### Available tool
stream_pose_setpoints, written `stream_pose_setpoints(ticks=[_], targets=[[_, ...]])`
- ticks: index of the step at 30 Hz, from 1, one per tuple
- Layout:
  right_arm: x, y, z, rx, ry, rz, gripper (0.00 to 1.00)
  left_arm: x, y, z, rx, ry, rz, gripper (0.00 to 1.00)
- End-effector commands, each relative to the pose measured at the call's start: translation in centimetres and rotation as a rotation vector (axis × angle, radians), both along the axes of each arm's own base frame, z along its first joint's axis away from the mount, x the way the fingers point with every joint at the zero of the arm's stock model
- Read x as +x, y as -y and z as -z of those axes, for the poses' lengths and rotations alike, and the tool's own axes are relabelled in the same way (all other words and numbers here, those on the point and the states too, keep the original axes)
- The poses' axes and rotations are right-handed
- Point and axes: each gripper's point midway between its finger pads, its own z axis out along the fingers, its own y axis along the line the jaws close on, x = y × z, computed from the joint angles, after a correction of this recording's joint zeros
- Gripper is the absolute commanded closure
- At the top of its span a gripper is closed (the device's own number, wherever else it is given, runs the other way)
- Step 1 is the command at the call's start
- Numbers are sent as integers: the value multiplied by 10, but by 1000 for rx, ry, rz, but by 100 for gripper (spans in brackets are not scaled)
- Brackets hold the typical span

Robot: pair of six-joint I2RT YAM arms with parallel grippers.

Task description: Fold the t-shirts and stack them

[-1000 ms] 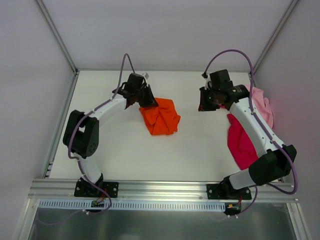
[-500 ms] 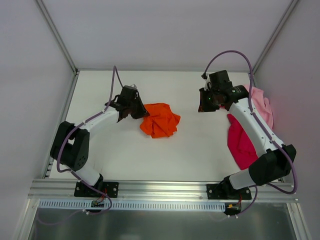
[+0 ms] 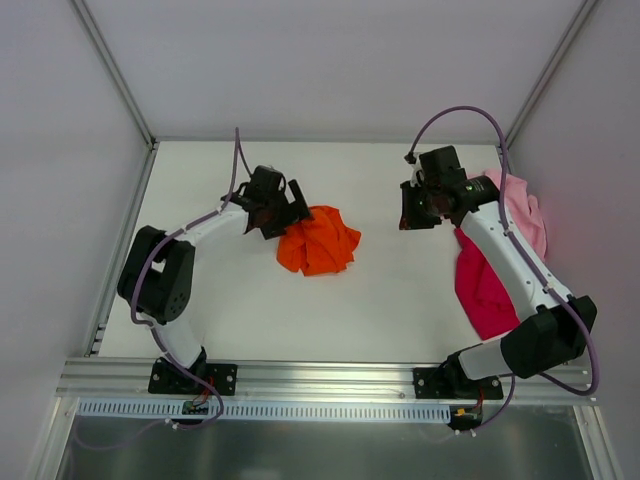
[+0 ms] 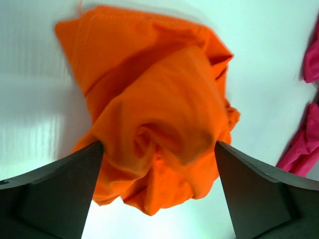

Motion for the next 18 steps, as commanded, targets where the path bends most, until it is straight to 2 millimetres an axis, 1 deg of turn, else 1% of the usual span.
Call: stream_pose_setpoints(ticks=[1, 4, 5, 8, 9, 13, 15, 16, 17, 18], targets=[[-7, 10, -8, -31, 38, 32, 85, 28, 14, -44, -30, 130, 42, 1], [-10, 11, -5, -34, 31, 41, 82, 38, 17, -72, -43, 189, 60, 1], [-8, 16, -5, -56, 38, 63, 82, 40, 18, -83, -64, 205, 68, 1], [-6, 17, -4, -55, 41, 74, 82, 39, 16, -104, -97, 240, 76, 1], [-6, 16, -4, -52, 41, 73, 82, 36, 16, -114, -108, 256, 80, 1], [-4, 13, -8, -33, 60, 72, 82, 25, 14, -121, -124, 251, 86, 1], [-3, 12, -8, -29, 62, 70, 82, 15, 15, -113, -155, 212, 86, 1], [-4, 12, -8, -29, 60, 68, 82, 9, 20, -120, -198, 218, 106, 1], [-4, 12, -8, -29, 63, 69, 82, 0, 20, -108, -200, 187, 106, 1], [-4, 12, -9, -27, 66, 69, 83, -7, 22, -110, -211, 188, 110, 1]])
